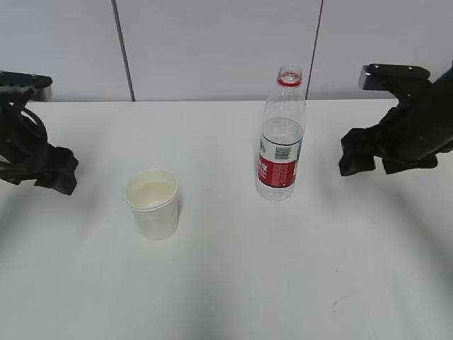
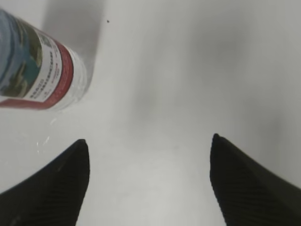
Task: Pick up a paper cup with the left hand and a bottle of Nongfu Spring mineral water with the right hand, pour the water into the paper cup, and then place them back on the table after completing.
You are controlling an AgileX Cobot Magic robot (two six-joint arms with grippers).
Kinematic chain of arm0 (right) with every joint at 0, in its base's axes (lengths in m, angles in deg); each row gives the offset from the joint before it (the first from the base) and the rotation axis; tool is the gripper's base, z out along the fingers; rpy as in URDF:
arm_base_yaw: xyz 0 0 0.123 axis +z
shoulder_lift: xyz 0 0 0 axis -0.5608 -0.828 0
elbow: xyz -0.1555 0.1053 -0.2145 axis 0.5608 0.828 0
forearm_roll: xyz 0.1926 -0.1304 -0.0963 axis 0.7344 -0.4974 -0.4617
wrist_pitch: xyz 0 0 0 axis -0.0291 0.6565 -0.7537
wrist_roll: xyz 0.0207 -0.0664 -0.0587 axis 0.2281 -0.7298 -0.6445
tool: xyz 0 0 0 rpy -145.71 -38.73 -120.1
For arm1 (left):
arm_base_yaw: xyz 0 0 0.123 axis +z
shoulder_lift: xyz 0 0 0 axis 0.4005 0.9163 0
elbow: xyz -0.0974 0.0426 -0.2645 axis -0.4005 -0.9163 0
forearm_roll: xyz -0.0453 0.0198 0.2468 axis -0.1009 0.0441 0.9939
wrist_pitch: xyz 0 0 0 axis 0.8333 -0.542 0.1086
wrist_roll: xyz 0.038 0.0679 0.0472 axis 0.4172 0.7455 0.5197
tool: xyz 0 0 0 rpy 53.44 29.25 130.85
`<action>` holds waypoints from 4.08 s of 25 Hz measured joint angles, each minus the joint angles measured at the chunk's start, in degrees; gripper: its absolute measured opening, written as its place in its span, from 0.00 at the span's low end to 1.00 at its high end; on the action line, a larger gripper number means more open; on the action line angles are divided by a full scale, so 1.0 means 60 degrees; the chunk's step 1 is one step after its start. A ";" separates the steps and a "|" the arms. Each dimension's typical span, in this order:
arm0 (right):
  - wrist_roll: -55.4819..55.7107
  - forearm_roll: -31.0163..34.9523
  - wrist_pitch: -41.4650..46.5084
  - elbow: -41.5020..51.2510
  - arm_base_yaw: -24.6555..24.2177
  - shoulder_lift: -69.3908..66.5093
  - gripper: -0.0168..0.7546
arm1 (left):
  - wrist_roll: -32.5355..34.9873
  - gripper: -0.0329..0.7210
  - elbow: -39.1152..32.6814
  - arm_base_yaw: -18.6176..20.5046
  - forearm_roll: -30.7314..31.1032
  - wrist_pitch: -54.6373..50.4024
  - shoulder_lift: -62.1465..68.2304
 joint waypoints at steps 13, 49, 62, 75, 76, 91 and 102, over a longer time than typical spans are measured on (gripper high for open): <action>0.0000 -0.1216 0.4681 -0.1430 -0.0057 0.0000 0.78 | 0.0000 0.78 0.0576 0.0000 0.0167 -0.3025 -0.0048; -0.0025 -0.1481 0.6287 0.2593 -0.0057 0.6954 0.78 | 0.0000 0.78 -0.2346 0.0000 -0.0506 -0.5230 -0.7607; 0.0060 -0.1496 0.6773 0.4116 -0.0057 1.0668 0.78 | -0.0106 0.77 -0.2705 0.0000 -0.0651 -0.6096 -1.0601; 0.0133 -0.1517 0.6862 0.5011 -0.0057 1.3683 0.78 | -0.0142 0.77 -0.4435 0.0000 -0.0674 -0.5788 -1.4133; 0.0133 -0.1517 0.6862 0.5075 -0.0057 1.3884 0.78 | -0.0142 0.77 -0.4434 0.0000 -0.0674 -0.5757 -1.4440; 0.0146 -0.1517 0.6215 0.5554 -0.0057 1.6179 0.78 | -0.0327 0.73 -0.4455 0.0000 -0.0638 -0.5579 -1.6026; 0.0146 -0.1445 0.6215 0.5554 -0.0057 1.6467 0.78 | -0.0541 0.71 -0.4850 0.0000 -0.0539 -0.4783 -1.6026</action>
